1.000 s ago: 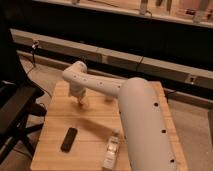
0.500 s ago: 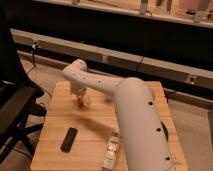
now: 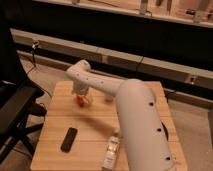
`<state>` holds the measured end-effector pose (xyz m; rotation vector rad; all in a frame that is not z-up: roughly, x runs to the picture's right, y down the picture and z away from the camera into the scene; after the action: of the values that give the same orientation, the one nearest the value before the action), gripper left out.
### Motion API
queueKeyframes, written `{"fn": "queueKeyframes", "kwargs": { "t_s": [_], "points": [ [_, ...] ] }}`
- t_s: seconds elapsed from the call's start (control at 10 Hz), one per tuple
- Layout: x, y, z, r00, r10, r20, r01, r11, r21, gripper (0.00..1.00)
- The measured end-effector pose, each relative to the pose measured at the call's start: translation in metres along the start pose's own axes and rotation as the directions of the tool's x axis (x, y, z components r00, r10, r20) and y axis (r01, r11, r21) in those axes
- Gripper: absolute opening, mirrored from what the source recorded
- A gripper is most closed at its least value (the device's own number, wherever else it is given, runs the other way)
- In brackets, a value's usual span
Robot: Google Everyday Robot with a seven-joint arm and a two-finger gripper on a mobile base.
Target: Place the pepper in the ceramic cup
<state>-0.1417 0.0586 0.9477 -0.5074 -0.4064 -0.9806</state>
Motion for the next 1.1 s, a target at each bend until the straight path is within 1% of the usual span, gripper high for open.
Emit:
{"fn": "queueKeyframes", "kwargs": {
  "t_s": [0.1, 0.2, 0.4, 0.5, 0.6, 0.9, 1.0, 1.1],
  "points": [
    [0.002, -0.001, 0.002, 1.0, -0.009, 0.004, 0.009, 1.0, 0.002, 0.8],
    [0.002, -0.002, 0.006, 1.0, -0.017, 0.011, 0.017, 1.0, -0.013, 0.8],
    [0.001, -0.006, 0.013, 0.999, -0.029, 0.026, 0.03, 0.999, -0.028, 0.8],
    [0.005, -0.005, 0.017, 0.999, -0.028, 0.033, 0.029, 0.999, -0.038, 0.79],
    [0.007, -0.004, 0.019, 0.999, -0.027, 0.037, 0.029, 0.999, -0.042, 0.73],
    [0.003, -0.006, 0.022, 0.998, -0.042, 0.038, 0.045, 0.997, -0.059, 0.42],
    [0.002, -0.007, 0.02, 0.998, -0.048, 0.033, 0.05, 0.997, -0.059, 0.28],
    [0.002, -0.008, 0.02, 0.998, -0.049, 0.028, 0.05, 0.997, -0.059, 0.22]
  ]
}}
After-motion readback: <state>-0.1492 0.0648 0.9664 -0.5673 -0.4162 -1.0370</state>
